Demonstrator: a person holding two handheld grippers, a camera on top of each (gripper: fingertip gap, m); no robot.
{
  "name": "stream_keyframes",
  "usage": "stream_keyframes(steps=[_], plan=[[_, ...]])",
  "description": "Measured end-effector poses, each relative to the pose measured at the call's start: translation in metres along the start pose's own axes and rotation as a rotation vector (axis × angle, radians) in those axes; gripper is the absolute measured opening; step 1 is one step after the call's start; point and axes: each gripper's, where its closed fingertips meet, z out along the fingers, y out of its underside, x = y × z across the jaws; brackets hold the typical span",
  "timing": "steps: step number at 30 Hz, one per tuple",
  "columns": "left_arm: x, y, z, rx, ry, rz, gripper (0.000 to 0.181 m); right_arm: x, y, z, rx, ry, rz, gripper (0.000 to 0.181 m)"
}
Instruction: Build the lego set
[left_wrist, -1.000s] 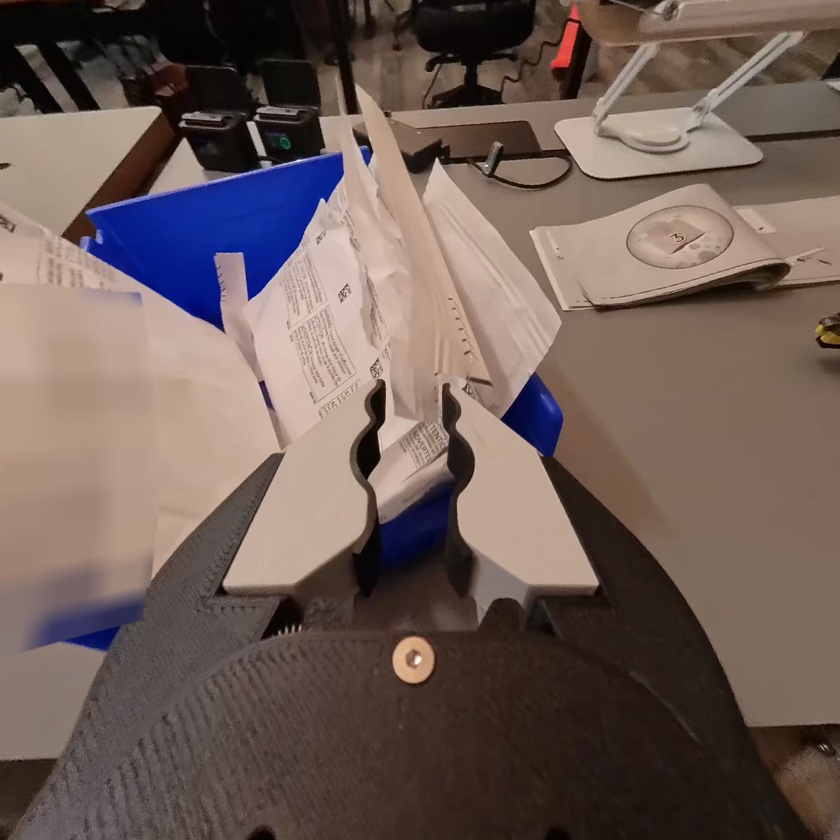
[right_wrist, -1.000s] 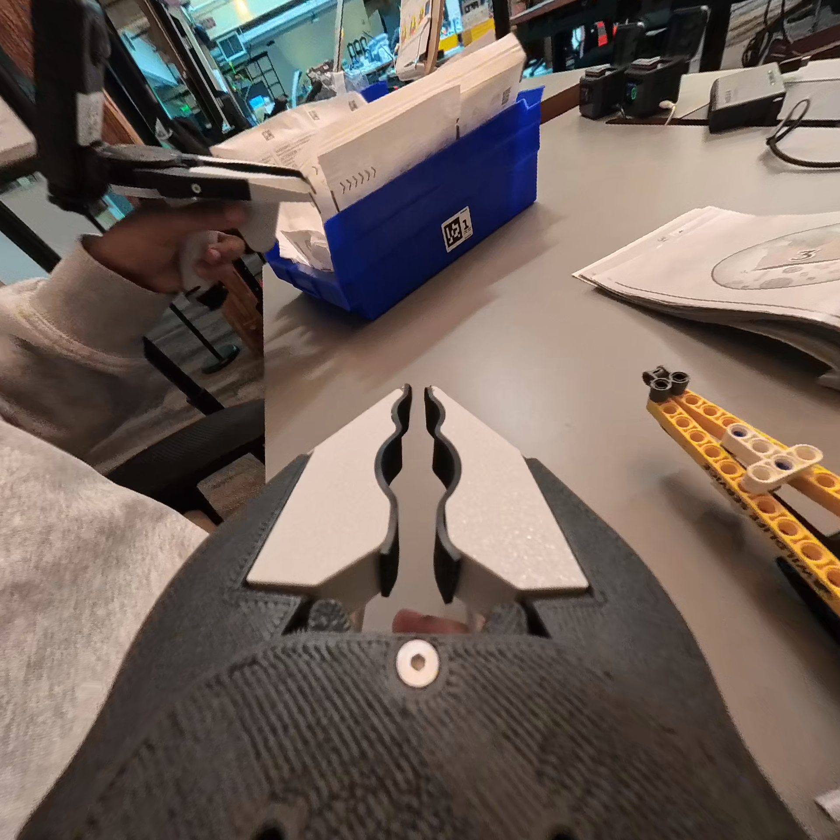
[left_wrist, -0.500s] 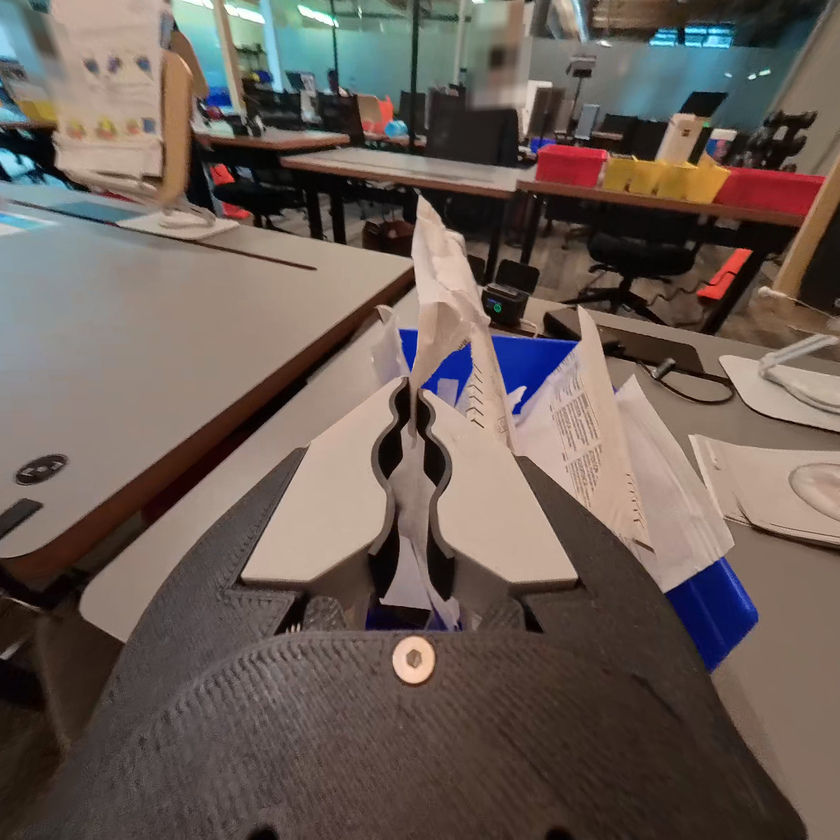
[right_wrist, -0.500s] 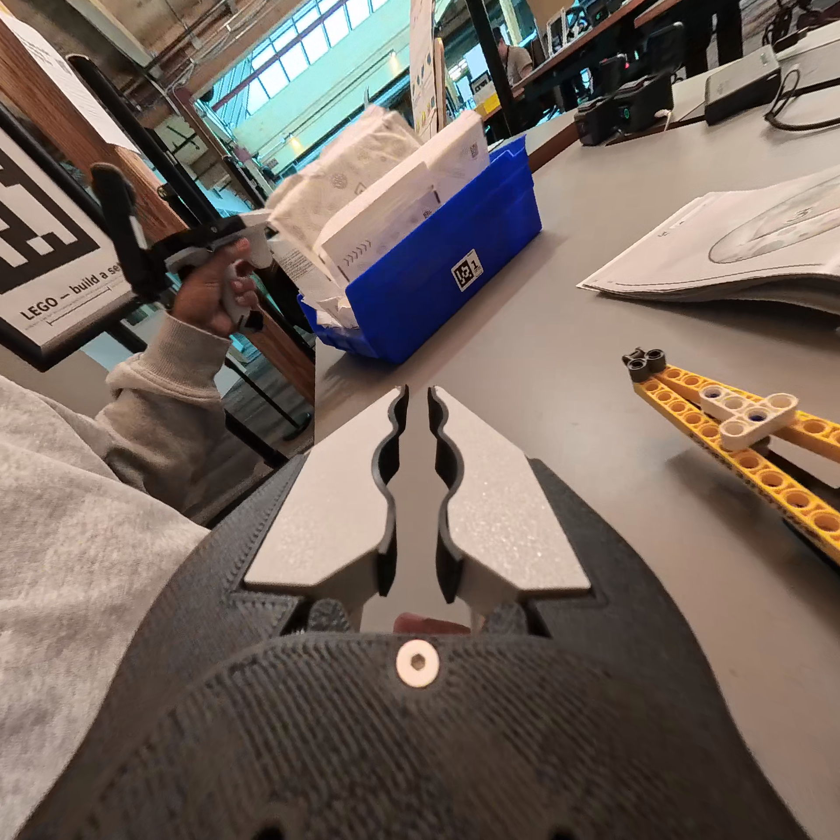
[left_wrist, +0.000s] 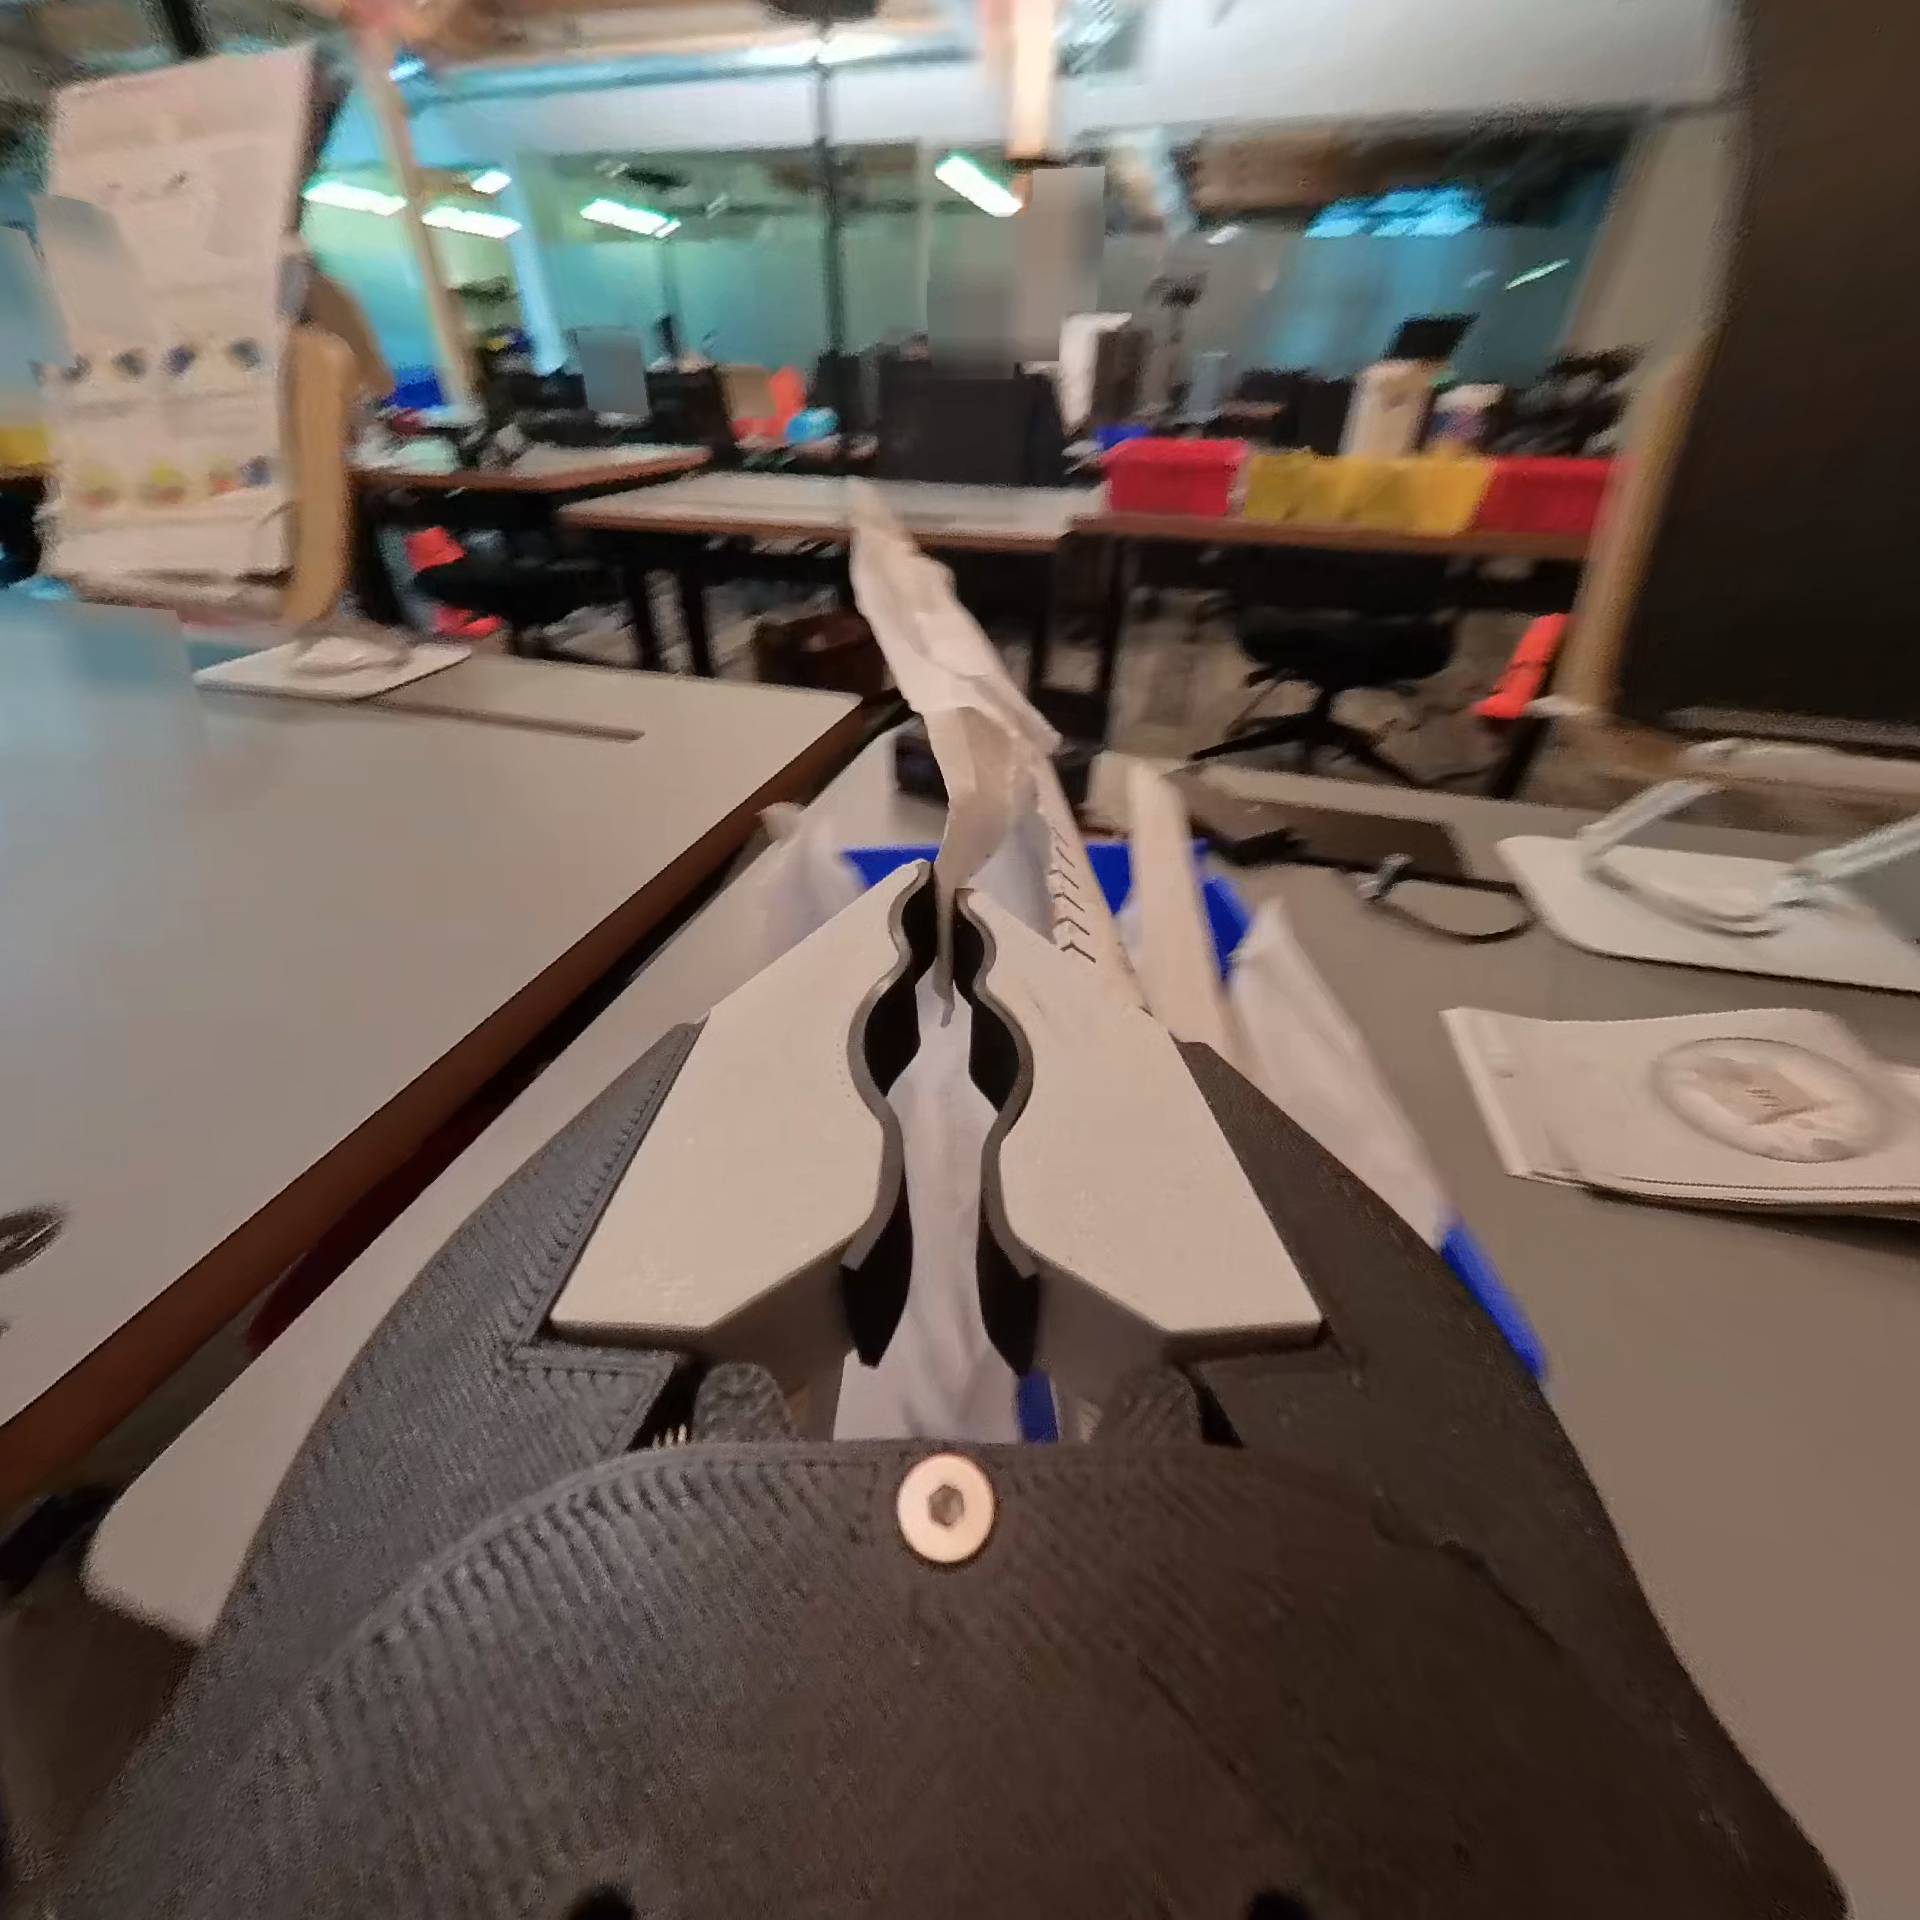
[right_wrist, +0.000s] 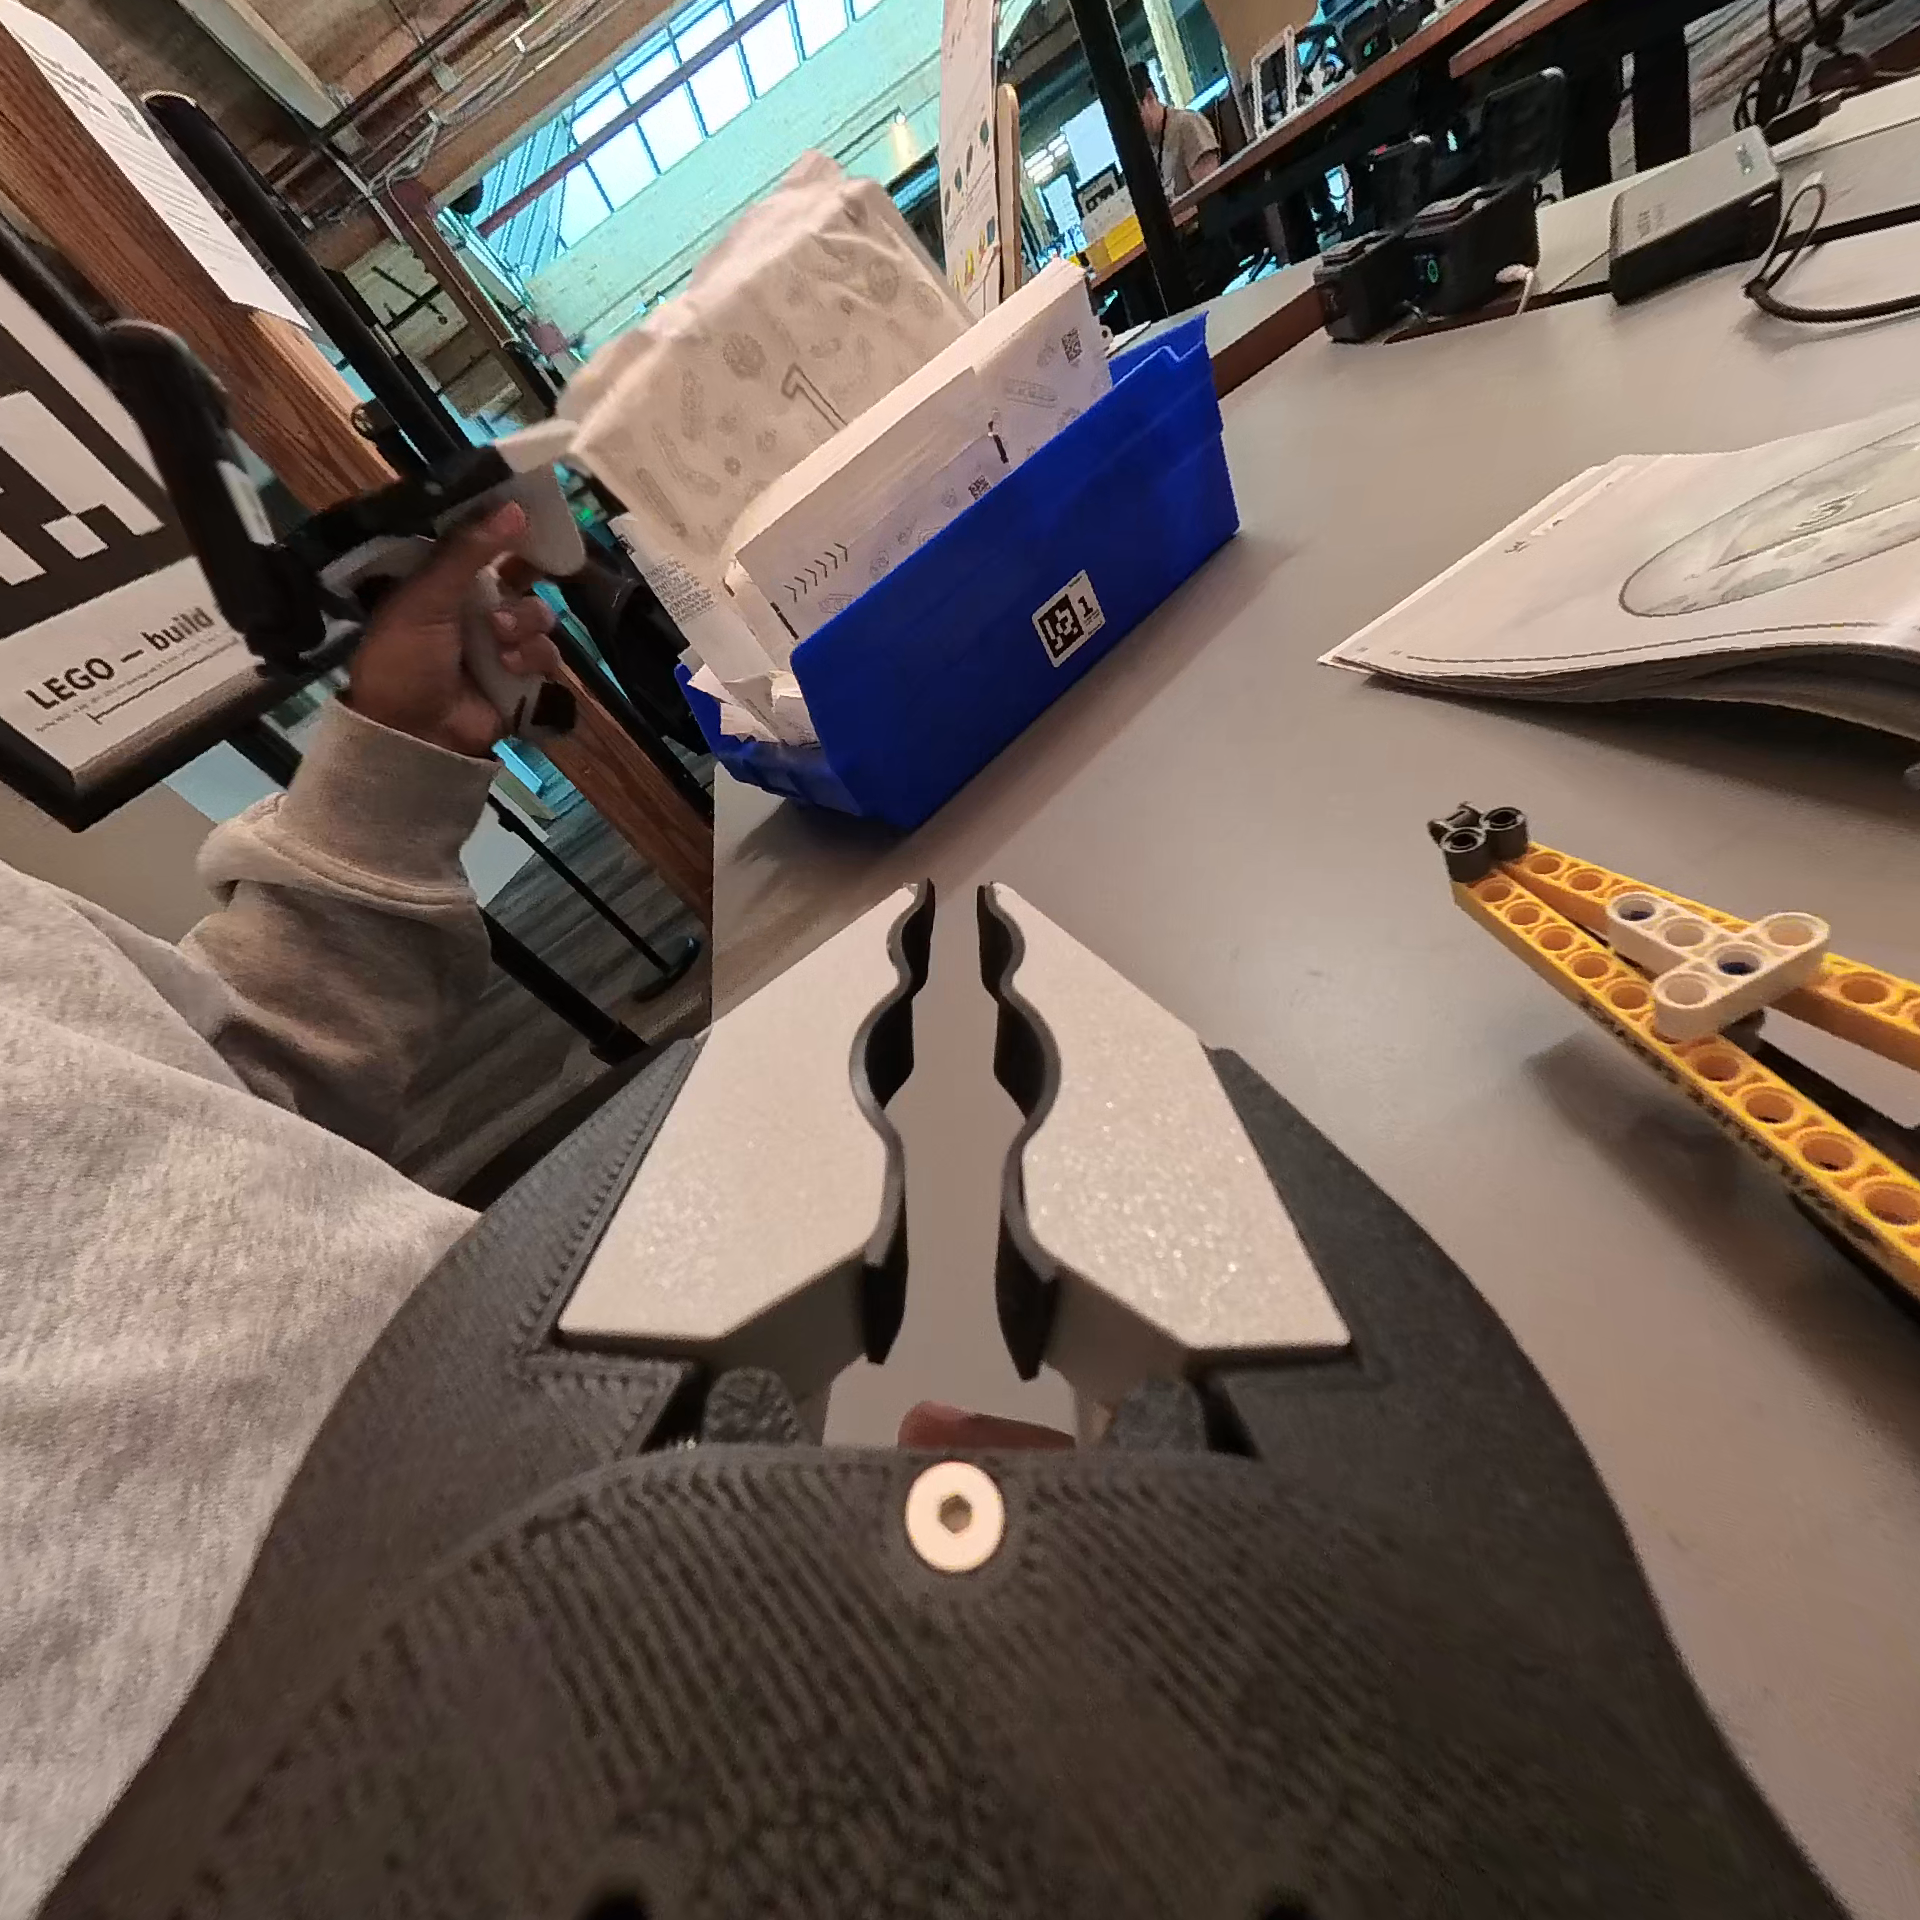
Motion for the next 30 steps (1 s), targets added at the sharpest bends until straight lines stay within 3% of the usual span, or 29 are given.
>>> stream_keyframes(steps=[2, 5, 7, 8, 10, 13, 22, 30], plan=[[0.014, -0.011, -0.004, 0.027, 0.040, 0.021, 0.000, 0.000, 0.000, 0.000, -0.002, 0.000, 0.001, 0.006], [-0.001, -0.018, -0.002, 0.037, -0.027, 0.039, 0.000, -0.001, 0.000, 0.000, -0.003, -0.003, -0.001, 0.006], [0.021, -0.033, -0.010, 0.074, 0.059, 0.028, 0.000, -0.001, 0.000, 0.000, 0.001, -0.002, -0.007, 0.006], [0.021, -0.037, -0.012, 0.090, 0.023, 0.081, 0.000, -0.001, 0.000, 0.000, 0.003, 0.000, -0.006, 0.006], [0.012, -0.034, -0.007, 0.076, -0.049, 0.149, 0.000, 0.000, 0.000, 0.000, 0.002, 0.000, 0.000, 0.006], [0.022, -0.033, -0.007, 0.065, 0.061, 0.031, 0.000, -0.002, 0.000, -0.001, 0.001, -0.009, -0.001, 0.006], [-0.003, -0.025, 0.003, 0.048, 0.002, 0.002, 0.000, -0.002, 0.000, -0.001, 0.005, -0.011, 0.007, 0.006], [-0.021, -0.051, 0.040, 0.015, 0.098, 0.130, 0.000, -0.003, 0.001, 0.000, -0.005, -0.014, 0.005, 0.006]])
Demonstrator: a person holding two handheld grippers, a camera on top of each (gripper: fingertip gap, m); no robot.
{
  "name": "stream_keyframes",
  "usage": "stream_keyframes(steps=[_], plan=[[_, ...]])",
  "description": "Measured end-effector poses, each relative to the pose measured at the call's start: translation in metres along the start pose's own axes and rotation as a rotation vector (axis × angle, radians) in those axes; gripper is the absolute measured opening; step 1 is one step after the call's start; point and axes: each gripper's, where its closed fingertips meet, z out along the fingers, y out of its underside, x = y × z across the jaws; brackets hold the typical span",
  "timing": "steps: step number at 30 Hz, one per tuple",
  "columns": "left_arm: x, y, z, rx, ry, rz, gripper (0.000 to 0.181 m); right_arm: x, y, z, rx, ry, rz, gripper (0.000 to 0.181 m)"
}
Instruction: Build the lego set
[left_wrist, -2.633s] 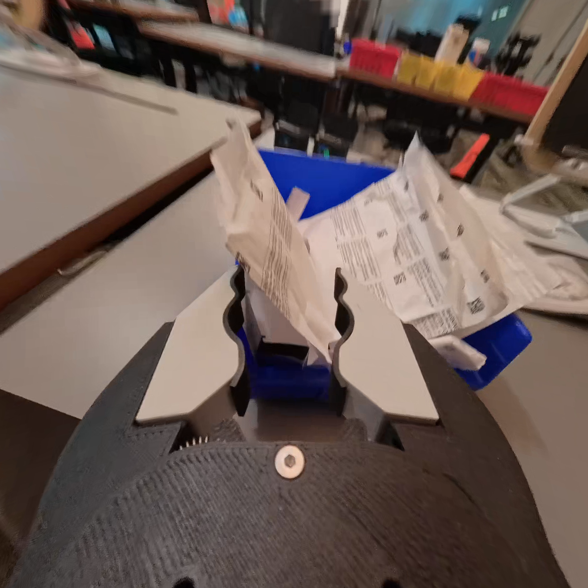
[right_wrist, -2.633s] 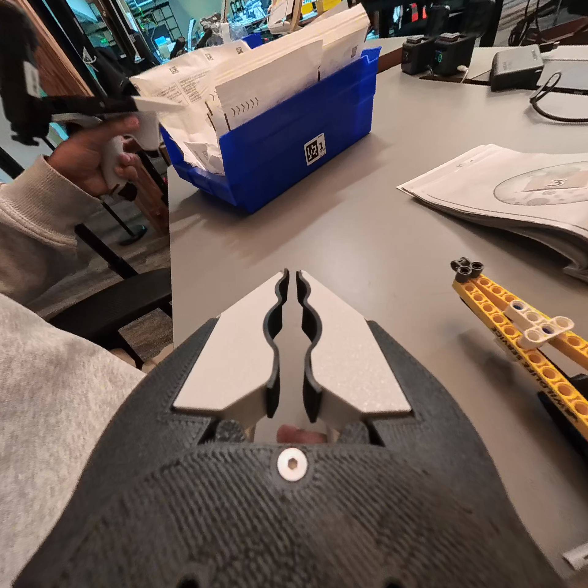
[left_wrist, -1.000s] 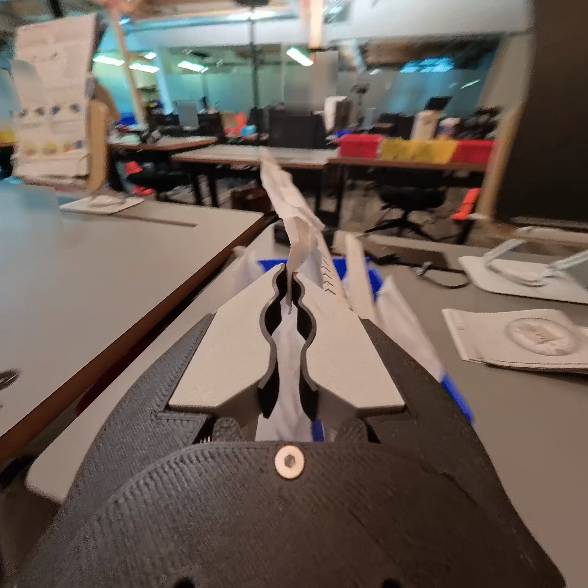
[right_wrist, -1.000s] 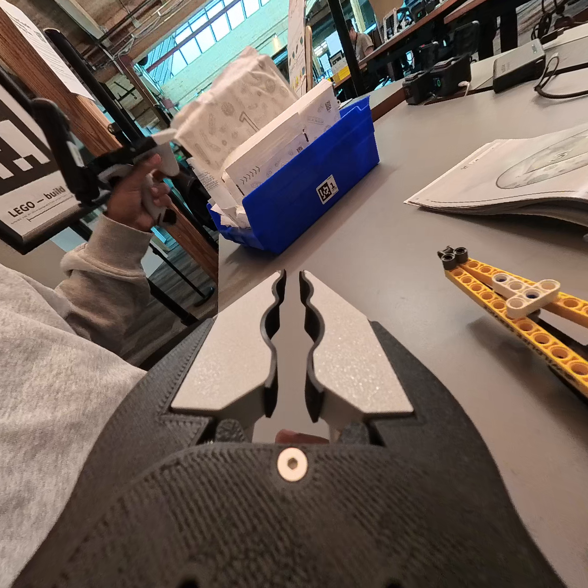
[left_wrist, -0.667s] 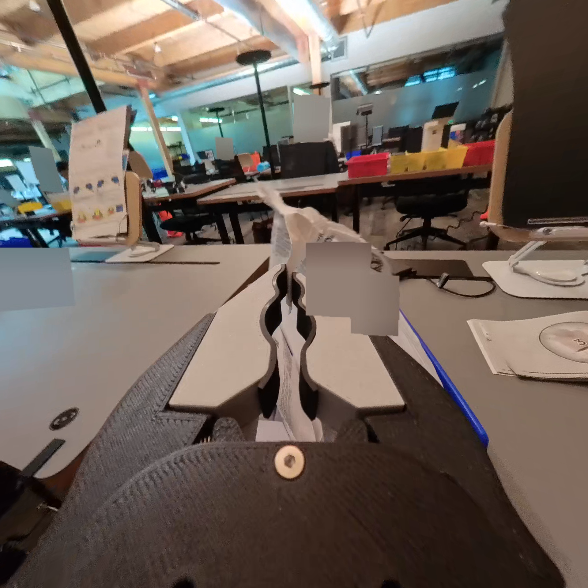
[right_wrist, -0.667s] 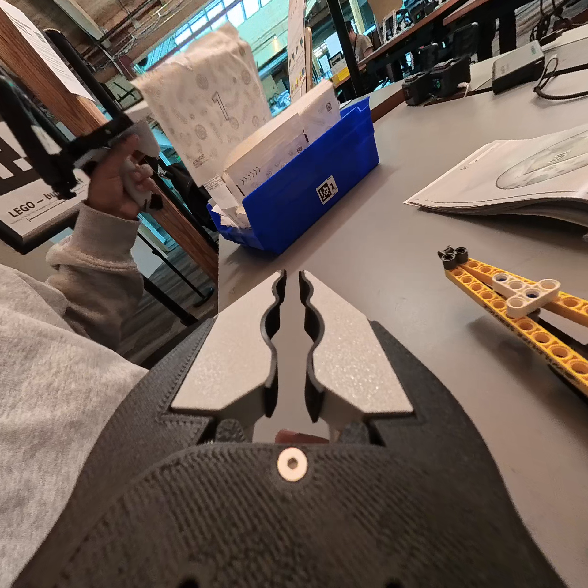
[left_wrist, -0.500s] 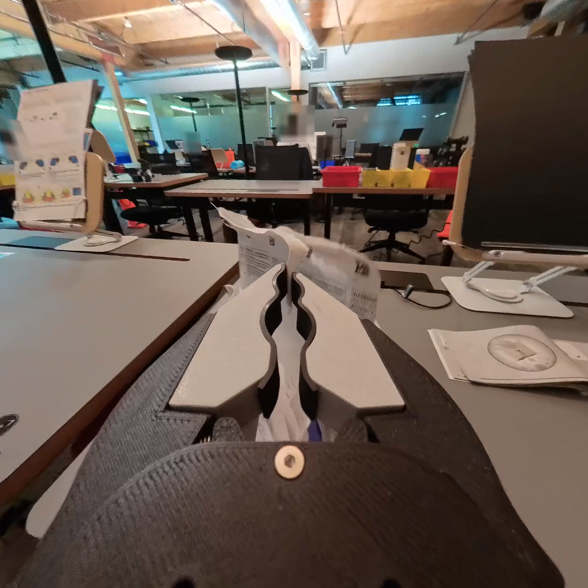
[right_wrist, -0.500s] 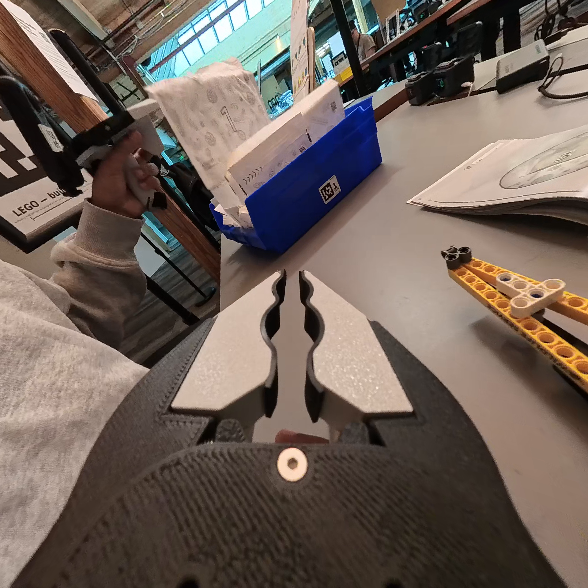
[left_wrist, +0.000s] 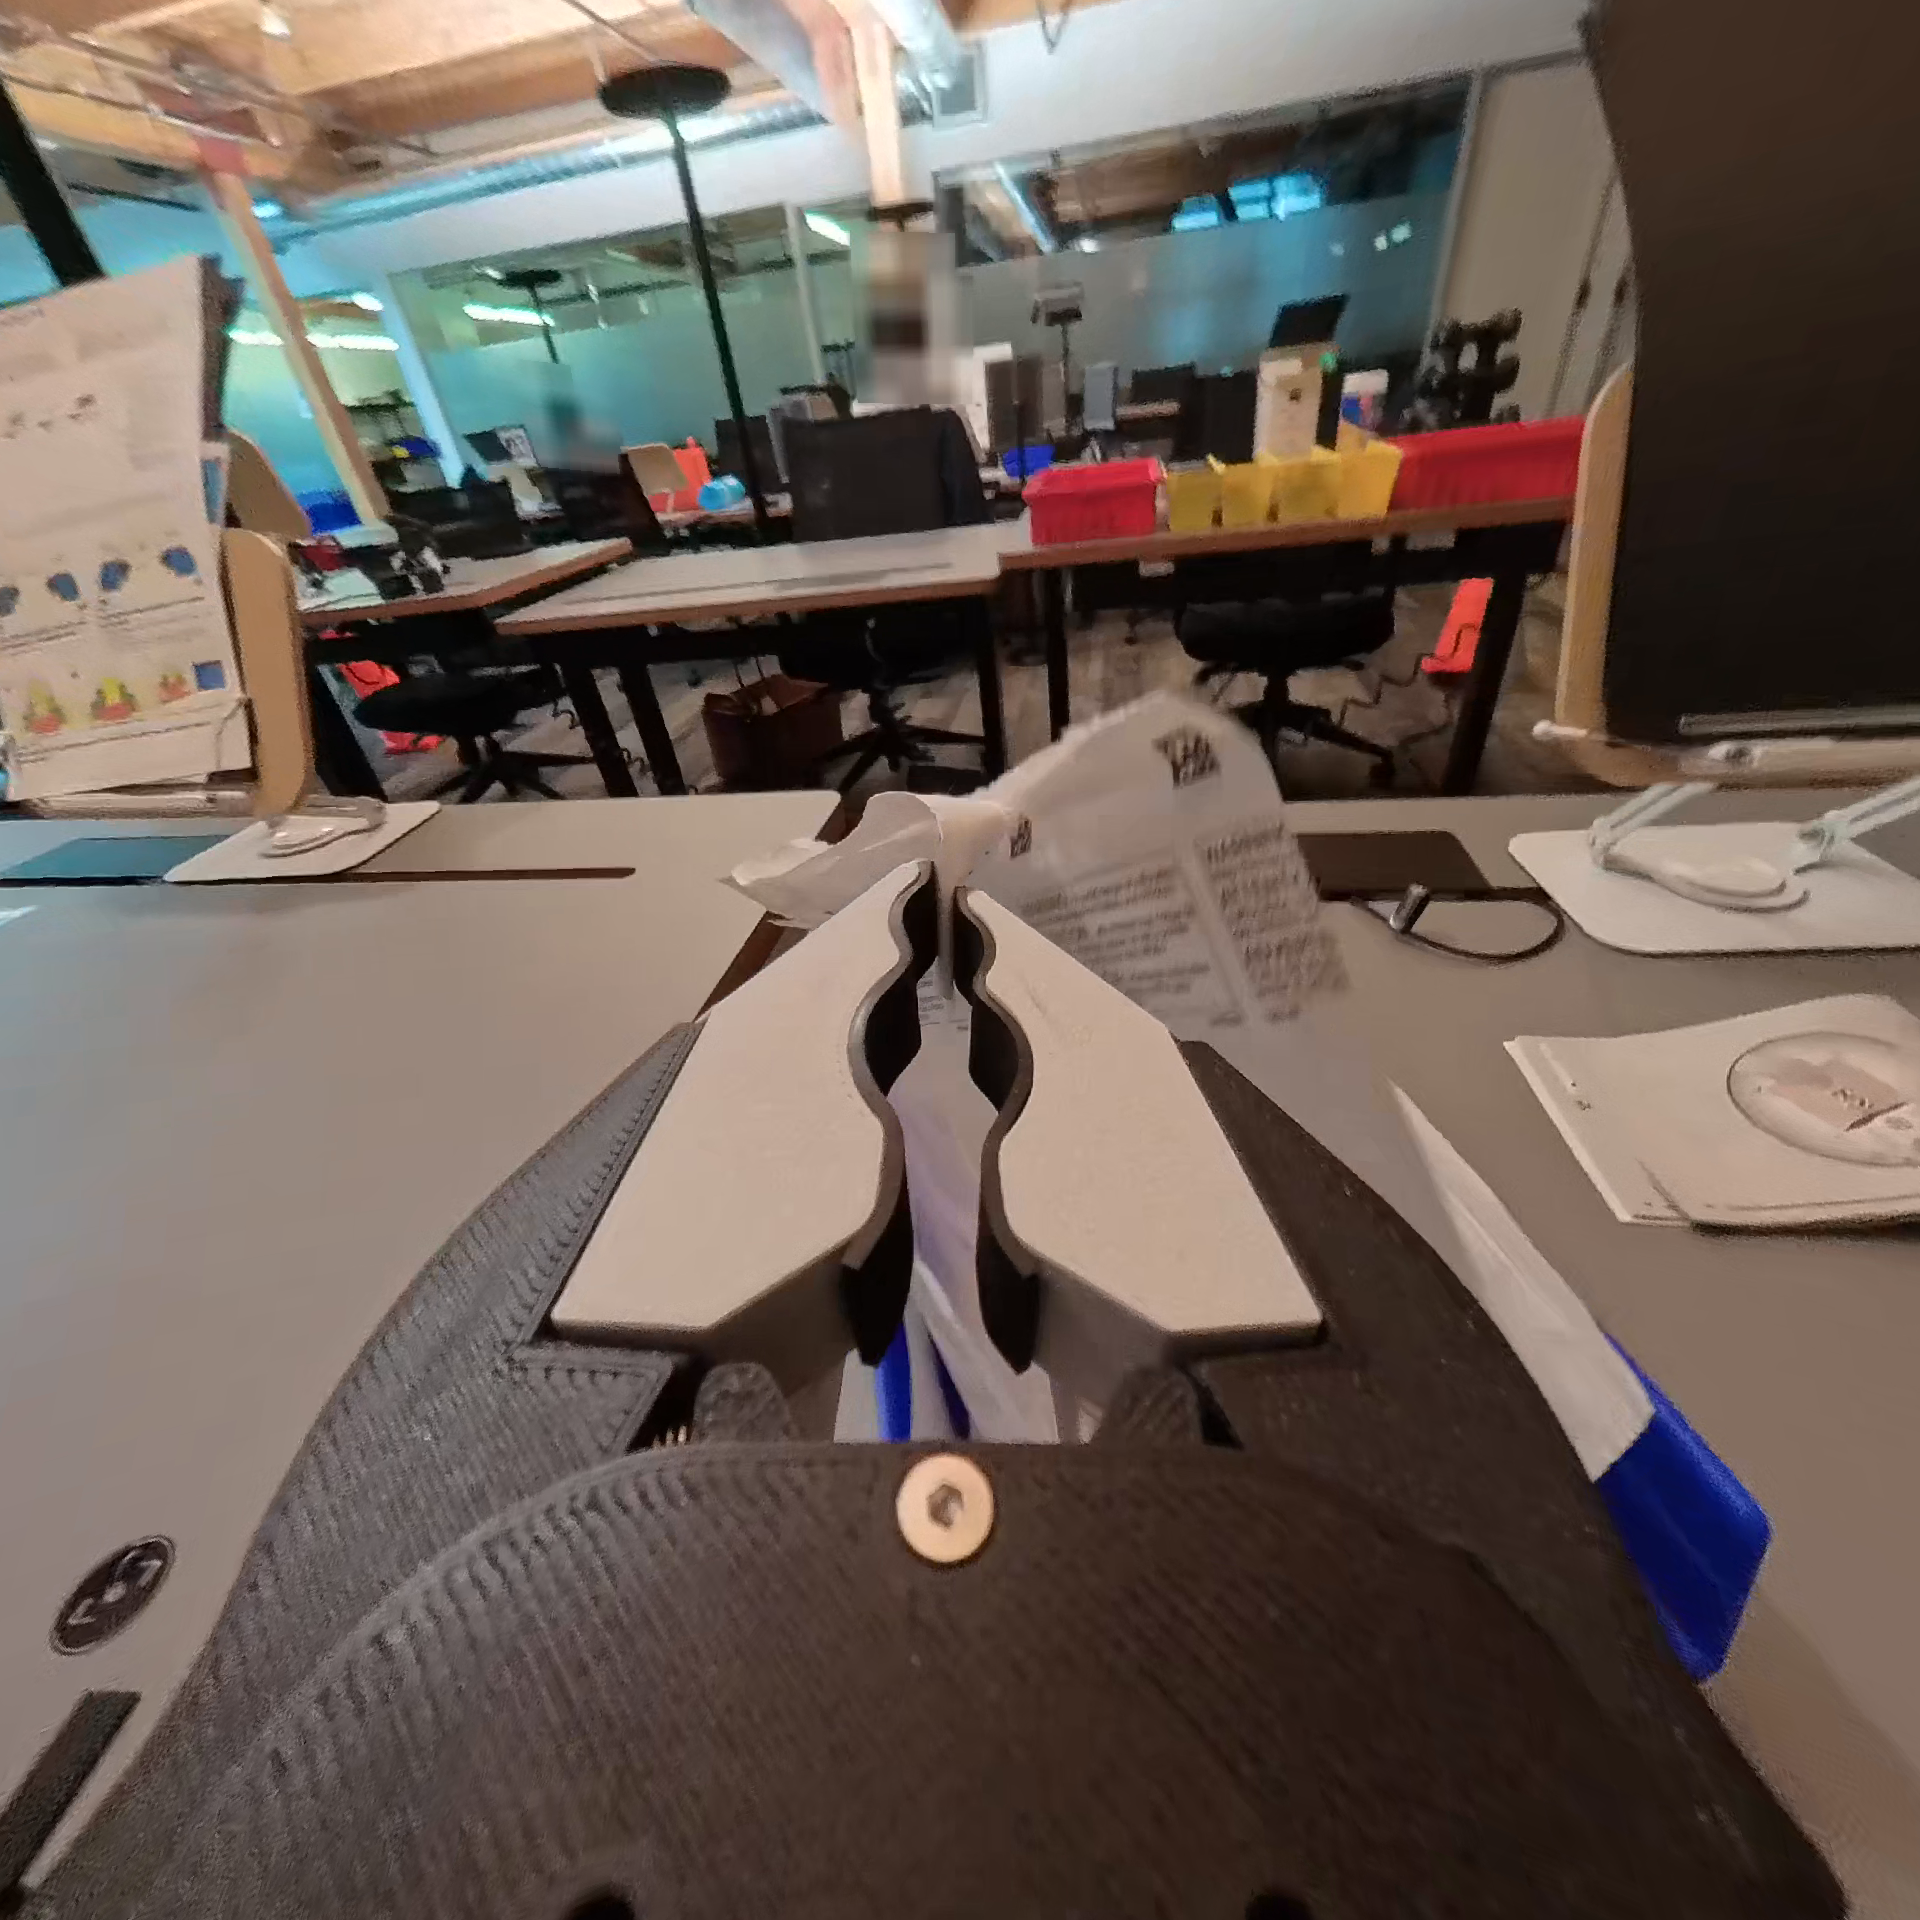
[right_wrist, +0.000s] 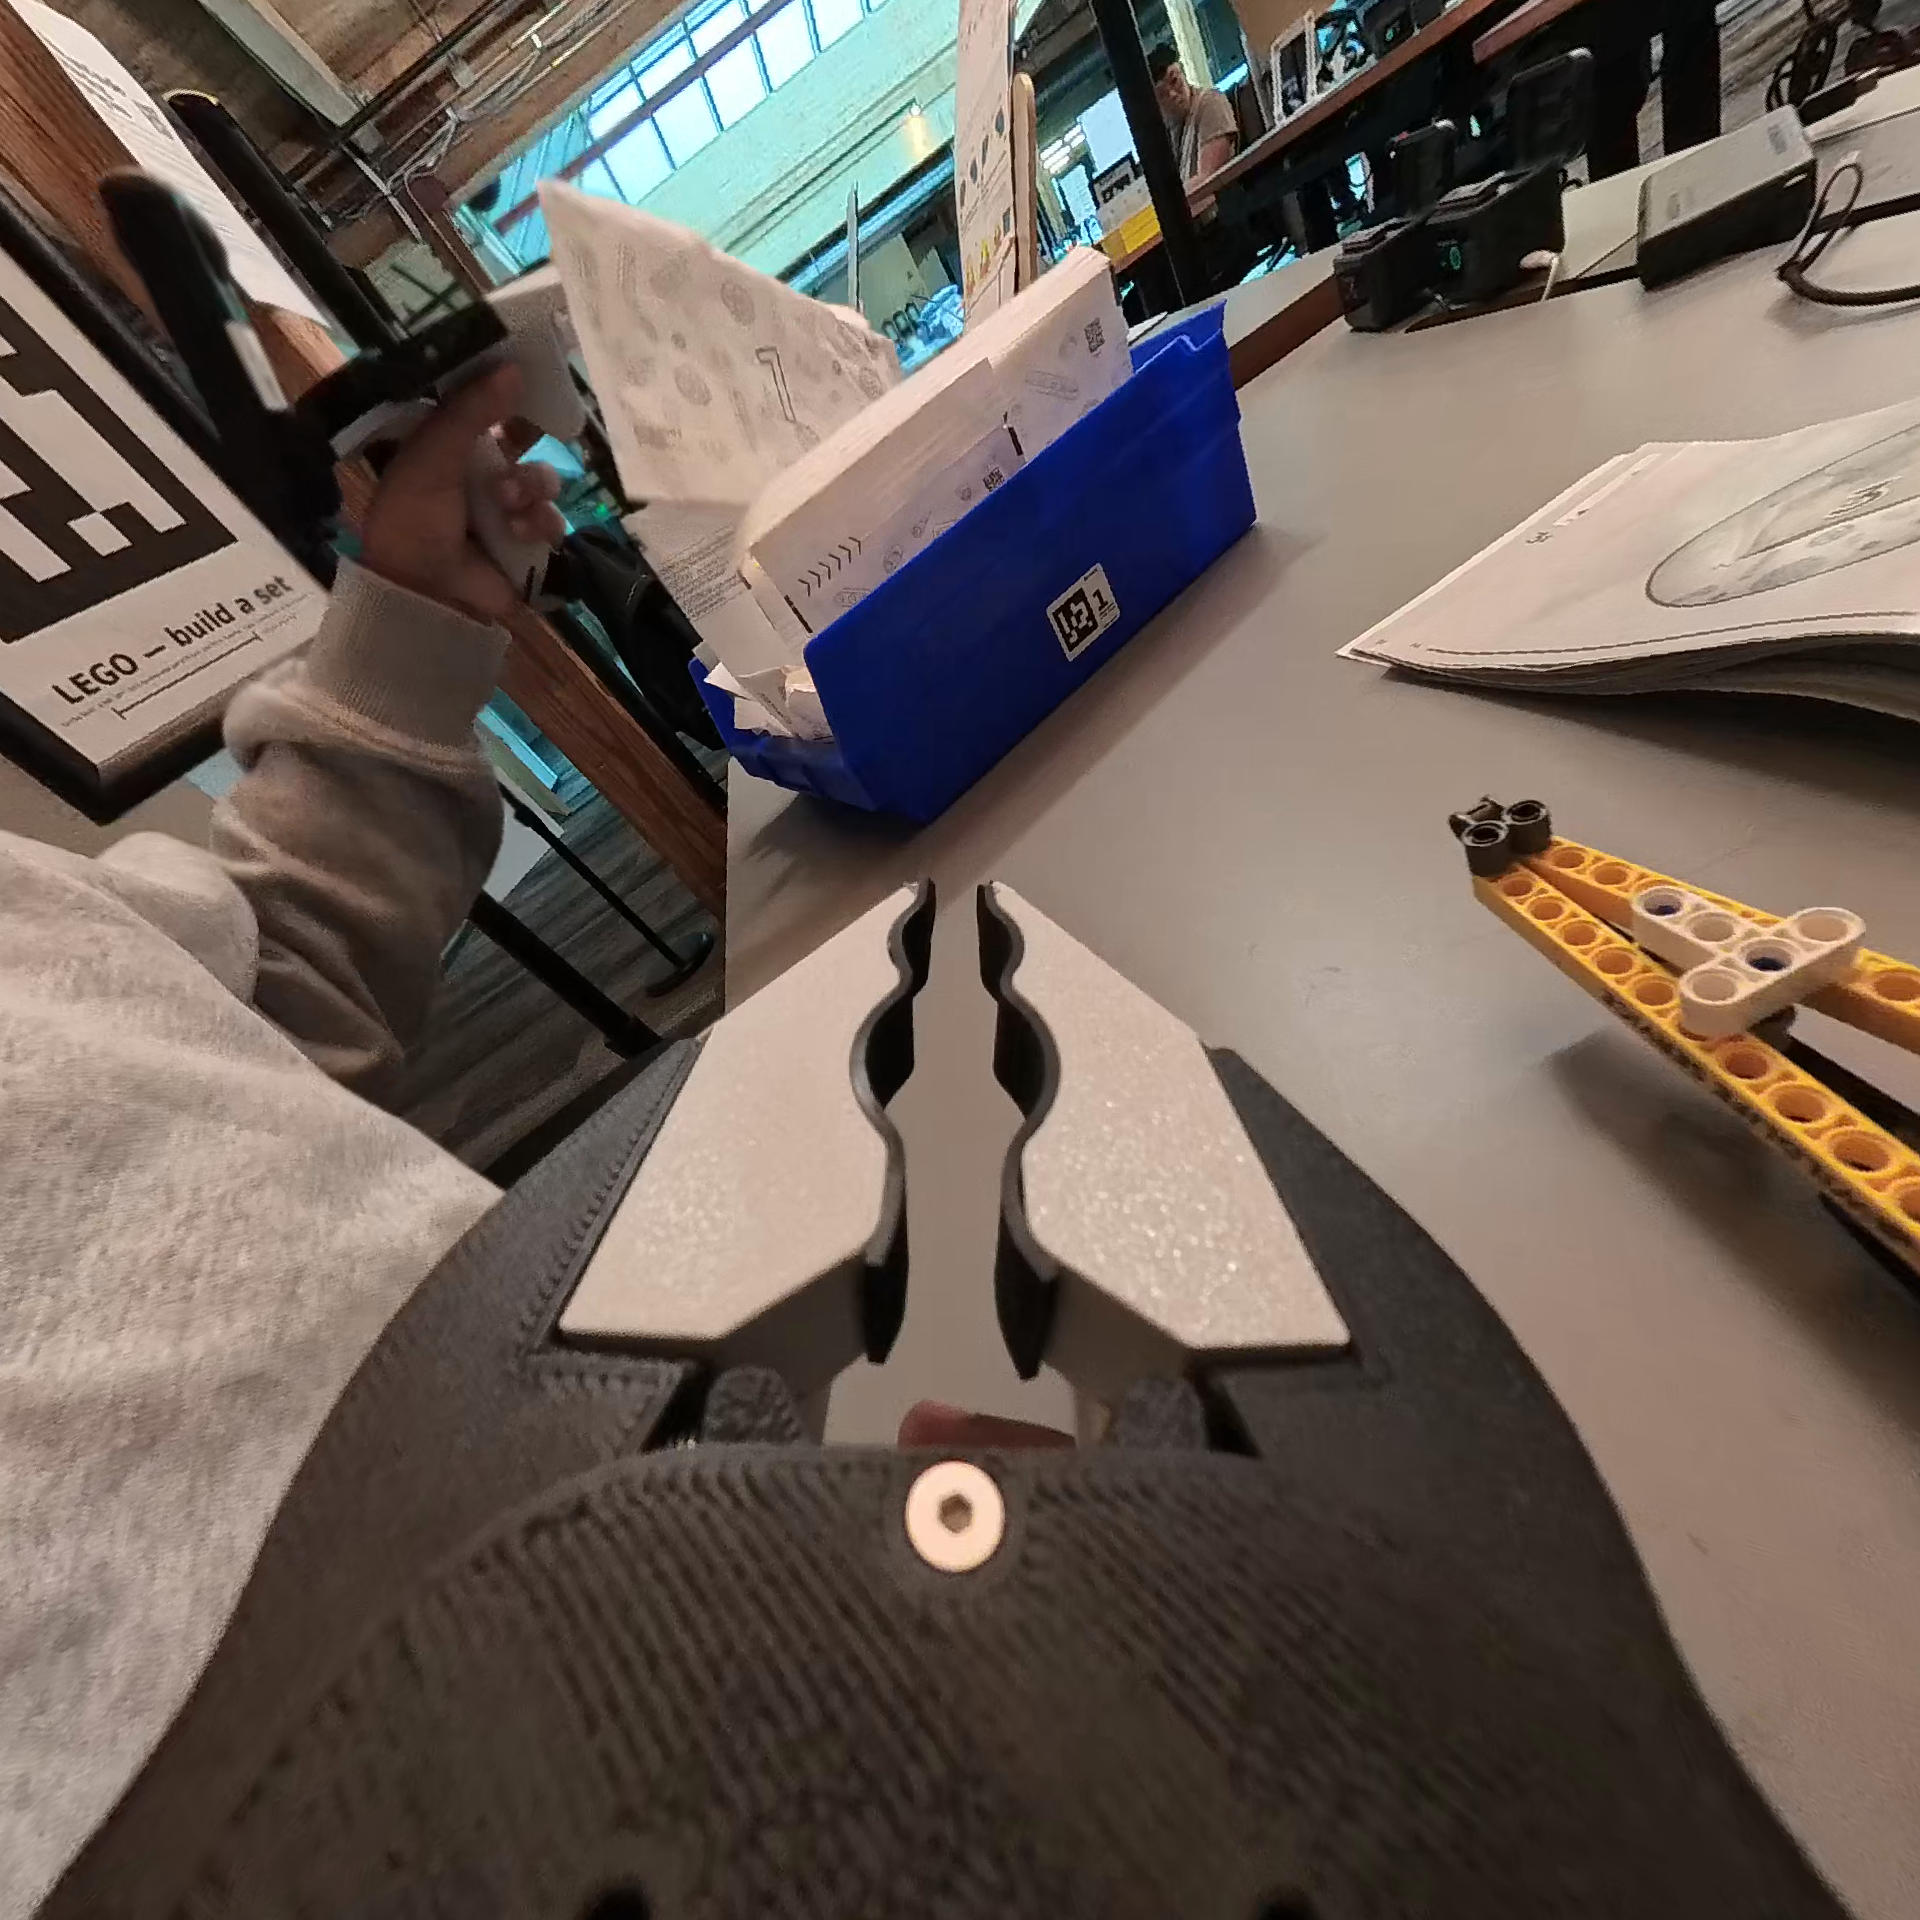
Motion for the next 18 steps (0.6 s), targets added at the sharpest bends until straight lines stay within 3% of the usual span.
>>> stream_keyframes(steps=[2, 5, 13, 16, 18], plan=[[-0.007, 0.008, 0.008, -0.061, 0.002, 0.044, 0.000, 0.000, 0.000, 0.000, 0.002, 0.005, -0.003, 0.006], [-0.007, 0.042, 0.011, -0.176, 0.006, 0.129, 0.000, 0.001, -0.002, -0.002, 0.015, 0.005, 0.005, 0.006], [-0.018, 0.102, -0.012, -0.345, -0.042, 0.257, 0.001, 0.002, 0.001, 0.001, -0.004, -0.001, 0.021, 0.006], [-0.018, 0.105, -0.019, -0.372, -0.065, 0.229, 0.027, 0.002, 0.001, 0.002, -0.003, -0.004, 0.029, 0.006], [-0.008, 0.091, -0.026, -0.326, -0.066, 0.184, 0.040, 0.003, 0.000, 0.002, -0.003, 0.000, 0.031, 0.006]])
